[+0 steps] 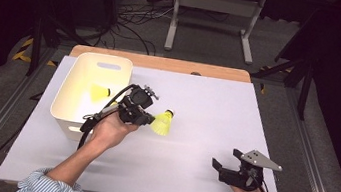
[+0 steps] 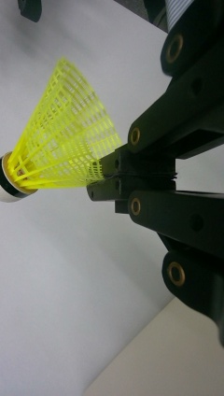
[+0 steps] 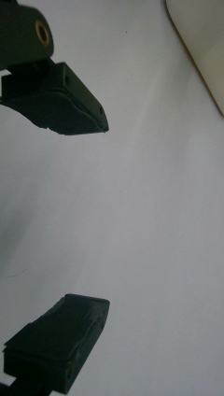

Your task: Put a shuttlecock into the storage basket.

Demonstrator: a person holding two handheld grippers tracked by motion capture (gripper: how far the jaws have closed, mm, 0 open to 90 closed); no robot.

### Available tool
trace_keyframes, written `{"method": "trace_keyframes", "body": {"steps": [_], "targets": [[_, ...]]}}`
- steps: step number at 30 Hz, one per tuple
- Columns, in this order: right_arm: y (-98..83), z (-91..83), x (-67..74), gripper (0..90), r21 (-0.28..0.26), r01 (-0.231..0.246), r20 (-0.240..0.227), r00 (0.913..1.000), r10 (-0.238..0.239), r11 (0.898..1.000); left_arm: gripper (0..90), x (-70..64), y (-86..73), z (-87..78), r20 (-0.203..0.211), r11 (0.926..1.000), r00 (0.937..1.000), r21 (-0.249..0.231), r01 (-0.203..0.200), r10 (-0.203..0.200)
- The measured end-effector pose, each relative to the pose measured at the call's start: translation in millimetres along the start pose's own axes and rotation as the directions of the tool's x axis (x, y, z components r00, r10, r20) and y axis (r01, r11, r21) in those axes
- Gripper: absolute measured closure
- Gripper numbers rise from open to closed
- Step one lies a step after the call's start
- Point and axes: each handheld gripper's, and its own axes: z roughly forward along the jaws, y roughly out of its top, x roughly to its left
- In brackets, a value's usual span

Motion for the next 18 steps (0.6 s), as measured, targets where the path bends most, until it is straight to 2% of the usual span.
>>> {"method": "trace_keyframes", "body": {"steps": [14, 18], "targets": [[-16.1, -6.0, -2.8, 12.3, -0.054, -0.003, 0.009, 1.0, 0.003, 0.999, 90.0, 7.3, 1.1, -9.9, -0.002, 0.9998, 0.9999, -0.017, 0.012, -0.012], [-20.6, -7.5, -3.9, 12.4, -0.055, -0.031, 0.006, 0.9995, 0.032, 0.998, 90.0, 9.9, 2.5, -13.5, -0.002, 0.9998, 1.0, -0.02, 0.008, -0.008]]}}
